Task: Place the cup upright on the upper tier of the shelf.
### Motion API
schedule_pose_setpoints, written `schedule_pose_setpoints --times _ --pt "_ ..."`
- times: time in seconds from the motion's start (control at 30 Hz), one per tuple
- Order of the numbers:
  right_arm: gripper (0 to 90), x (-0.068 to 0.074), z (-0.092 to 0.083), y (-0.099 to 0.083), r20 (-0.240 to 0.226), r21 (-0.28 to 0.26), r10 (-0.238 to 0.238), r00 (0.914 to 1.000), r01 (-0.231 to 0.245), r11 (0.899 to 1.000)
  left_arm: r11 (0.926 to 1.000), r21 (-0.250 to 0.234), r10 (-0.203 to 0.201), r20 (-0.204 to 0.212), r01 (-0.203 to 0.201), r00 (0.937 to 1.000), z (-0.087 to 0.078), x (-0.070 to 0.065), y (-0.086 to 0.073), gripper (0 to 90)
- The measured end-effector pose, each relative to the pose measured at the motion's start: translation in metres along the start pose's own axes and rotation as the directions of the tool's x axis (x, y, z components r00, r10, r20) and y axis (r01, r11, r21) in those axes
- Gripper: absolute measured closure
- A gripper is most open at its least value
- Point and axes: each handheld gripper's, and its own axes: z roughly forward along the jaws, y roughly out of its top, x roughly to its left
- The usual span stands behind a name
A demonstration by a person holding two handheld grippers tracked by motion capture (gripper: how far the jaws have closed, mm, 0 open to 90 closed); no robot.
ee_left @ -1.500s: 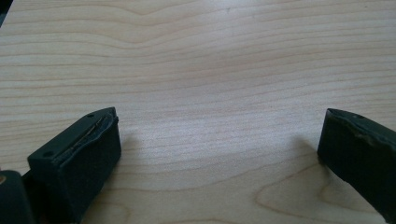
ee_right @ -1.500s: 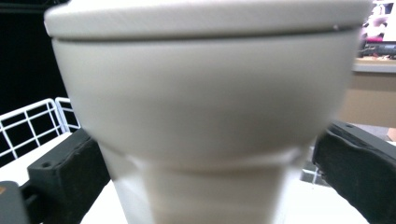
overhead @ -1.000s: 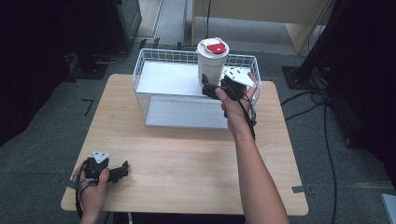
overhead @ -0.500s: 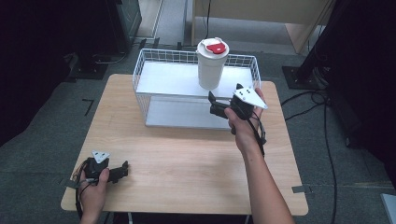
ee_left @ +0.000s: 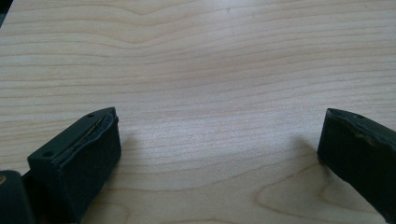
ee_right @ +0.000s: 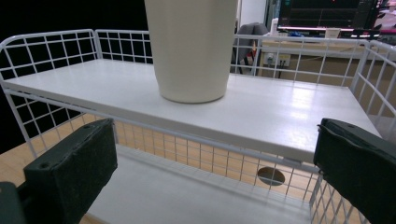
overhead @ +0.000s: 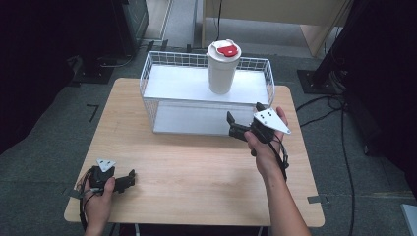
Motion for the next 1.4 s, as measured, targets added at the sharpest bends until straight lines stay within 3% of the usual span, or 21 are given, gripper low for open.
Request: schedule_pose_setpoints --times 0.67,1.4 --pt "0.0 -0.013 -0.026 -0.032 0.031 0.025 0.037 0.9988 -0.037 0.999 1.0 0.0 -0.001 0.001 0.001 1.0 0.0 0.0 0.0 0.0" --pt "0.0 -0.047 -0.063 -0.07 0.134 0.079 0.06 0.9892 -0.071 0.994 1.0 0.002 0.001 0.0 -0.001 1.0 0.0 0.0 0.0 0.0"
